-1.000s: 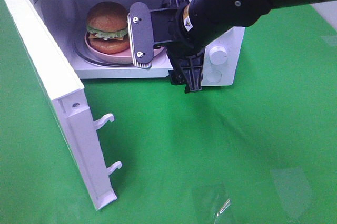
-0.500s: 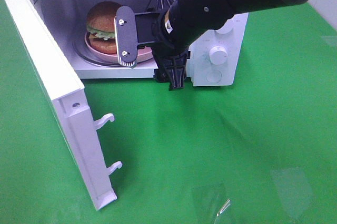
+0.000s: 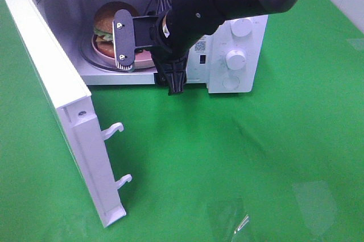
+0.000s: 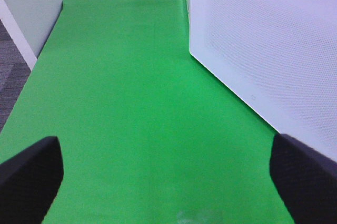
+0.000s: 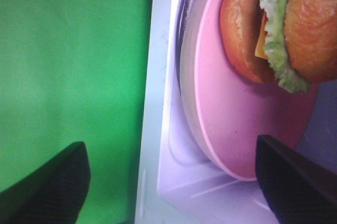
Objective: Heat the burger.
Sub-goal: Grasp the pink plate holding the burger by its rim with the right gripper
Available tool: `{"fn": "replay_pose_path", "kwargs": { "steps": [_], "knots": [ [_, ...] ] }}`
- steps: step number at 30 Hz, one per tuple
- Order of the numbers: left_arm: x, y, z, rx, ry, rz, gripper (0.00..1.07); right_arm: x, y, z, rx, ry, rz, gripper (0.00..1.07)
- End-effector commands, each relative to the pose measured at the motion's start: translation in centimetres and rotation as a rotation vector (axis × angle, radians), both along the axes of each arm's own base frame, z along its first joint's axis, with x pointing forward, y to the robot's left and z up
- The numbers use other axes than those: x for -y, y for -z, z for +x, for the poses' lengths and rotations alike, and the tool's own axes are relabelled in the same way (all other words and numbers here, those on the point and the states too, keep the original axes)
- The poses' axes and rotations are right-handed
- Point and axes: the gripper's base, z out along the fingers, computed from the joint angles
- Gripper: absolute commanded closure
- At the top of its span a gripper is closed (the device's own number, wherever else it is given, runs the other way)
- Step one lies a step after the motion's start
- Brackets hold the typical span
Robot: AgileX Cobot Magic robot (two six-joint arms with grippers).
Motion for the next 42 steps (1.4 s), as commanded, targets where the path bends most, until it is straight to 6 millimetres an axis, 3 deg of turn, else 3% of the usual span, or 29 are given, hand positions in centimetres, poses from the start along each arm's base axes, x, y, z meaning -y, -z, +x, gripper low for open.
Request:
{"fn": "replay_pose_path", "kwargs": {
  "steps": [1, 27, 42],
  "knots": [
    [0.1, 0.1, -0.2, 0.018, 0.001, 0.0, 0.07, -0.5, 0.2, 0.5, 0.004, 0.002, 0.004, 0.24],
    [0.1, 0.1, -0.2, 0.018, 0.001, 0.0, 0.07, -2.8, 3.9, 3.4, -0.018, 0.035, 0.018, 0.25],
    [0.1, 0.1, -0.2, 0.018, 0.001, 0.0, 0.07, -2.6, 4.7, 5.3, -0.006, 0.053, 0.05, 0.27]
  ]
}}
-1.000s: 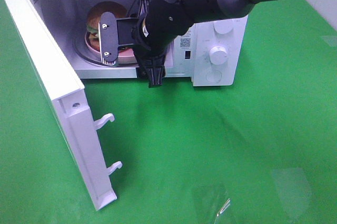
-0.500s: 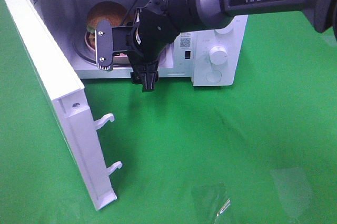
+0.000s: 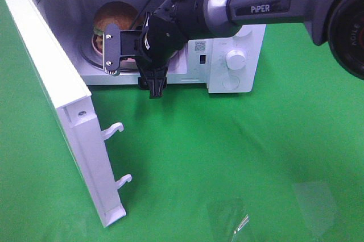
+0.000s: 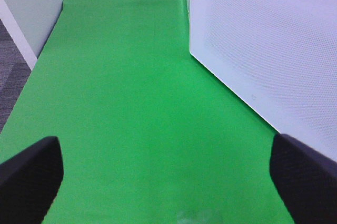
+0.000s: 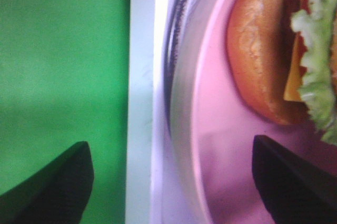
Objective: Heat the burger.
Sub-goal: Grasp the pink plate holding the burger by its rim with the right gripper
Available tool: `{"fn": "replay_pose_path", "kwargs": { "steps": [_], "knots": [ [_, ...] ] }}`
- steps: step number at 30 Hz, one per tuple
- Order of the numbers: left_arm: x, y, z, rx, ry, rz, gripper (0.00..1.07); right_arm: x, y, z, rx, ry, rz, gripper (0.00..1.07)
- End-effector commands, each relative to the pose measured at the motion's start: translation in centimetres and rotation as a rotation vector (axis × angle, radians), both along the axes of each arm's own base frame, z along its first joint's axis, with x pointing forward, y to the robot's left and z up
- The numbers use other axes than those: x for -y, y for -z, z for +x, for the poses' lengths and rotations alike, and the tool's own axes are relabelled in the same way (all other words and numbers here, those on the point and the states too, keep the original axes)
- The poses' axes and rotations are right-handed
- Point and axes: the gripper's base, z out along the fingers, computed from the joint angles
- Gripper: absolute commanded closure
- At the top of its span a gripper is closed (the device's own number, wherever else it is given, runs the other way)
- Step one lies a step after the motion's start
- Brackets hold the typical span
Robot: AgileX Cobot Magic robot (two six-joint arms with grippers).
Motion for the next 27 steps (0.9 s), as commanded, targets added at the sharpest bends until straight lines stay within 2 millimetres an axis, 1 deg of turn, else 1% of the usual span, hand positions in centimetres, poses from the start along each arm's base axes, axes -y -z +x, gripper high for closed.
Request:
{"fn": "replay_pose_path", "kwargs": {
  "steps": [1, 4, 12, 16, 25, 26, 27],
  "knots": [
    [0.1, 0.1, -0.2, 0.018, 0.001, 0.0, 0.07, 0.4, -0.2, 0.5, 0.013, 0.003, 0.003, 0.27],
    [0.1, 0.1, -0.2, 0.018, 0.001, 0.0, 0.07, 1.0, -0.3, 1.1, 0.02, 0.015, 0.013, 0.27],
    [0.1, 0.1, -0.2, 0.018, 0.001, 0.0, 0.07, 0.8, -0.2, 1.1, 0.04, -0.007, 0.016, 0.29],
    [0.1, 0.1, -0.2, 0.018, 0.001, 0.0, 0.07, 0.7, 0.8, 1.2, 0.03, -0.015, 0.007, 0.3],
    [0.1, 0.1, -0.2, 0.018, 0.001, 0.0, 0.07, 0.6, 0.9, 1.1, 0.031, -0.021, 0.003, 0.32],
    [0.1, 0.1, -0.2, 0.018, 0.001, 0.0, 0.07, 0.6, 0.9, 1.1, 0.03, -0.021, 0.003, 0.36],
    [0.1, 0.1, -0.2, 0.018, 0.001, 0.0, 0.07, 0.6, 0.9, 1.1, 0.03, -0.021, 0.003, 0.42]
  ]
}}
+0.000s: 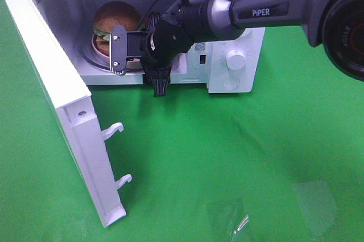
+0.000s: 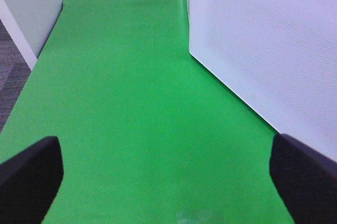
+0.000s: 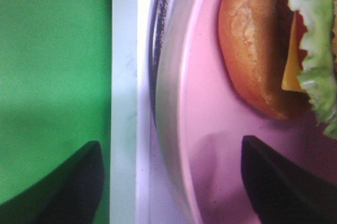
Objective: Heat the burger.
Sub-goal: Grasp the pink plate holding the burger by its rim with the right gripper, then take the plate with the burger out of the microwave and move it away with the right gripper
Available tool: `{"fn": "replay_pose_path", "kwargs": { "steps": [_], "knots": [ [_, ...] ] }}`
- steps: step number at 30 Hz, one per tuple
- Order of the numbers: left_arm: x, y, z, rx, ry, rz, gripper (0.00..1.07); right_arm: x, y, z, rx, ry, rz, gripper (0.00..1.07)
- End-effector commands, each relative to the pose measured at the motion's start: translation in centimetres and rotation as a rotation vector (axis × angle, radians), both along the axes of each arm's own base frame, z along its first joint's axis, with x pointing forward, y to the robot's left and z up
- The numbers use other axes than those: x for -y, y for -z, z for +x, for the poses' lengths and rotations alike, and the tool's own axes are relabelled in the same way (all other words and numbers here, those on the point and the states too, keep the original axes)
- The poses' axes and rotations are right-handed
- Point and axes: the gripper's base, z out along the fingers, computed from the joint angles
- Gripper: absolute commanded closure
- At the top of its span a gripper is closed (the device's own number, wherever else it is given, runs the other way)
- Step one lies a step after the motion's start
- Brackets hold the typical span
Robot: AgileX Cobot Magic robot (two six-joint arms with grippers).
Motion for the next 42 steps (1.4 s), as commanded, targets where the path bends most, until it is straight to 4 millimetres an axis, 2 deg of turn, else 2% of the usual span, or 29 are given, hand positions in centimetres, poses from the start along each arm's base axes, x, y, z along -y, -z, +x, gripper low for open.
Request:
{"fn": "replay_pose_path", "kwargs": {
  "steps": [1, 2, 3, 4, 5, 6, 7, 8, 9, 10, 11, 12, 26, 38, 42],
  "knots": [
    [0.1, 0.1, -0.2, 0.018, 0.001, 0.0, 0.07, -0.2, 0.0, 0.0, 0.008, -0.013, -0.004, 0.42],
    [0.1, 0.1, -0.2, 0.018, 0.001, 0.0, 0.07, -0.2, 0.0, 0.0, 0.008, -0.013, -0.004, 0.52],
    [0.1, 0.1, -0.2, 0.018, 0.001, 0.0, 0.07, -0.2, 0.0, 0.0, 0.008, -0.013, -0.004, 0.52],
    [0.1, 0.1, -0.2, 0.018, 0.001, 0.0, 0.07, -0.5, 0.0, -0.3, 0.008, -0.021, -0.004, 0.66],
    [0.1, 0.1, -0.2, 0.018, 0.001, 0.0, 0.07, -0.5, 0.0, -0.3, 0.008, -0.021, -0.004, 0.66],
    [0.1, 0.1, -0.2, 0.018, 0.001, 0.0, 0.07, -0.5, 0.0, -0.3, 0.007, -0.018, 0.0, 0.73],
    [0.1, 0.1, -0.2, 0.018, 0.001, 0.0, 0.07, -0.5, 0.0, -0.3, 0.007, -0.018, 0.0, 0.73],
    [0.1, 0.1, -0.2, 0.018, 0.001, 0.0, 0.07, -0.7, 0.0, -0.4, 0.005, -0.019, 0.006, 0.86],
    [0.1, 0.1, -0.2, 0.018, 0.001, 0.0, 0.07, -0.7, 0.0, -0.4, 0.005, -0.019, 0.006, 0.86],
    [0.1, 0.1, -0.2, 0.018, 0.001, 0.0, 0.07, -0.8, 0.0, -0.4, -0.005, -0.011, 0.02, 0.97],
    [0.1, 0.1, -0.2, 0.018, 0.001, 0.0, 0.07, -0.8, 0.0, -0.4, -0.005, -0.011, 0.02, 0.97],
    [0.1, 0.1, -0.2, 0.018, 0.001, 0.0, 0.07, -0.8, 0.0, -0.5, -0.011, -0.006, 0.024, 1.06],
    [0.1, 0.1, -0.2, 0.018, 0.001, 0.0, 0.07, -1.1, 0.1, -0.9, -0.021, -0.024, 0.003, 1.07],
    [0.1, 0.1, -0.2, 0.018, 0.001, 0.0, 0.07, -1.1, 0.7, -2.1, -0.097, -0.128, -0.134, 1.07],
    [0.1, 0.1, -0.2, 0.018, 0.001, 0.0, 0.07, -1.1, 0.2, -2.1, -0.085, -0.142, -0.143, 1.07]
  ]
}}
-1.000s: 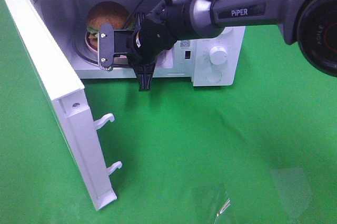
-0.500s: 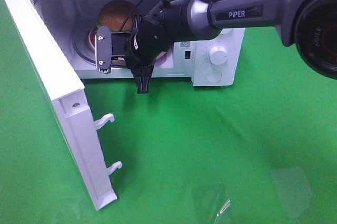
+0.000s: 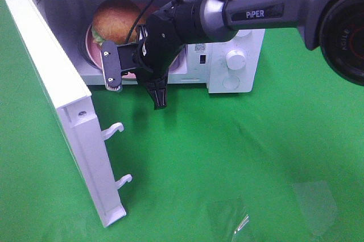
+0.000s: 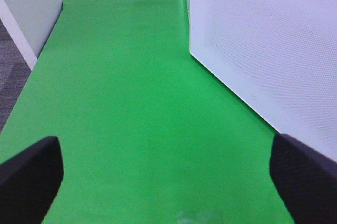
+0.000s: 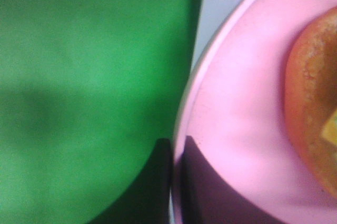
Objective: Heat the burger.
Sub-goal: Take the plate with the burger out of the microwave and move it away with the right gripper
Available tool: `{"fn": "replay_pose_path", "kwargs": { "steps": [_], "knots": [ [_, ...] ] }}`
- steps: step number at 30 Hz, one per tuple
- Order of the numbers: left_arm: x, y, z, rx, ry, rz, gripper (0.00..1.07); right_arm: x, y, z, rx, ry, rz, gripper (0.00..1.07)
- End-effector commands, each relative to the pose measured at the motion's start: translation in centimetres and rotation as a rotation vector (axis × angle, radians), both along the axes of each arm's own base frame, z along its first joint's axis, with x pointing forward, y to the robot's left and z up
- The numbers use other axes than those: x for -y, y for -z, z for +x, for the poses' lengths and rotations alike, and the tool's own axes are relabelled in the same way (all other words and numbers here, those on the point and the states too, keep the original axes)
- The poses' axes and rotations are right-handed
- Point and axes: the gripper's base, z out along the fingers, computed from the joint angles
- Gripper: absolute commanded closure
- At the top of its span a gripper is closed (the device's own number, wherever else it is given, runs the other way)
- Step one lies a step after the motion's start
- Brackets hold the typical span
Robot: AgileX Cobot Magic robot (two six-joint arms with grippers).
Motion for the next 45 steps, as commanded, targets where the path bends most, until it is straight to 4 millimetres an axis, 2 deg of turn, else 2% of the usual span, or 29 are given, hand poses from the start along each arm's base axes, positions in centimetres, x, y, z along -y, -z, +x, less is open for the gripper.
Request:
{"fn": "replay_pose_path", "kwargs": {
  "steps": [1, 9, 28, 32, 45],
  "knots": [
    [0.1, 0.1, -0.2, 0.018, 0.001, 0.0, 0.07, 0.1, -0.6, -0.2, -0.001, -0.019, -0.021, 1.07],
    [0.1, 0.1, -0.2, 0.018, 0.001, 0.0, 0.07, 0.1, -2.5, -0.3, 0.048, -0.05, -0.01, 1.07],
    [0.1, 0.1, -0.2, 0.018, 0.001, 0.0, 0.07, 1.8, -2.4, -3.0, 0.14, -0.15, 0.029, 1.07],
    [0.1, 0.1, -0.2, 0.018, 0.001, 0.0, 0.07, 2.5, -3.4, -3.7, 0.168, -0.164, 0.04, 1.07],
    [0.1, 0.1, -0.2, 0.018, 0.001, 0.0, 0.07, 3.9, -4.5, -5.5, 0.16, -0.184, 0.031, 1.07]
  ]
}}
